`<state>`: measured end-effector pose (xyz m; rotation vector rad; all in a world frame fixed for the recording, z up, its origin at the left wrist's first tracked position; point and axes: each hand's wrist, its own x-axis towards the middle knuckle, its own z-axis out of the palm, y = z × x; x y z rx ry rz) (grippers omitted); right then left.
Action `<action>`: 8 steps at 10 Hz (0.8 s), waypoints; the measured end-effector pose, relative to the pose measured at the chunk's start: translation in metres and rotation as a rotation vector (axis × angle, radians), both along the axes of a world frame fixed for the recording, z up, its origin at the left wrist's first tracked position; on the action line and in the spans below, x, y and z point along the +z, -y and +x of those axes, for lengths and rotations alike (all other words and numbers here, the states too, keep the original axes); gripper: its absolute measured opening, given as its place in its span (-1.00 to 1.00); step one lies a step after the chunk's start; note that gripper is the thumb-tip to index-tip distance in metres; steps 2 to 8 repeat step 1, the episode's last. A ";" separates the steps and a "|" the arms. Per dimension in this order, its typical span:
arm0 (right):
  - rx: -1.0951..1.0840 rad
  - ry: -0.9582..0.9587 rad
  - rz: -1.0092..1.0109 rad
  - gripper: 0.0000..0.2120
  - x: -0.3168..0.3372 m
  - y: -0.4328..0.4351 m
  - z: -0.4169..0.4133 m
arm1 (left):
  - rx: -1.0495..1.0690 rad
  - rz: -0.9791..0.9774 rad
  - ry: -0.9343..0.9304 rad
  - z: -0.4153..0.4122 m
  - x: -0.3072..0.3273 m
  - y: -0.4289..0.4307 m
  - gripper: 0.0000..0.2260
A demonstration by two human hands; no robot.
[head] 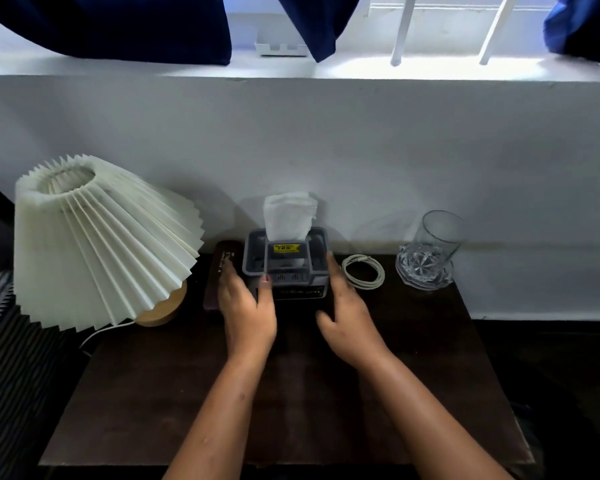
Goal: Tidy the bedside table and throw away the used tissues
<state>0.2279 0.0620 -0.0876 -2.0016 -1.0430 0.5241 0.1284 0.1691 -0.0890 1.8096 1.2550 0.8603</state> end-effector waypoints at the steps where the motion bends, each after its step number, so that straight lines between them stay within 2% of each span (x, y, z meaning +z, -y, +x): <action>1: -0.039 -0.014 -0.044 -0.10 0.004 0.013 -0.009 | -0.084 0.037 -0.099 -0.017 0.013 0.016 -0.42; 8: -0.039 -0.014 -0.044 -0.10 0.004 0.013 -0.009 | -0.084 0.037 -0.099 -0.017 0.013 0.016 -0.42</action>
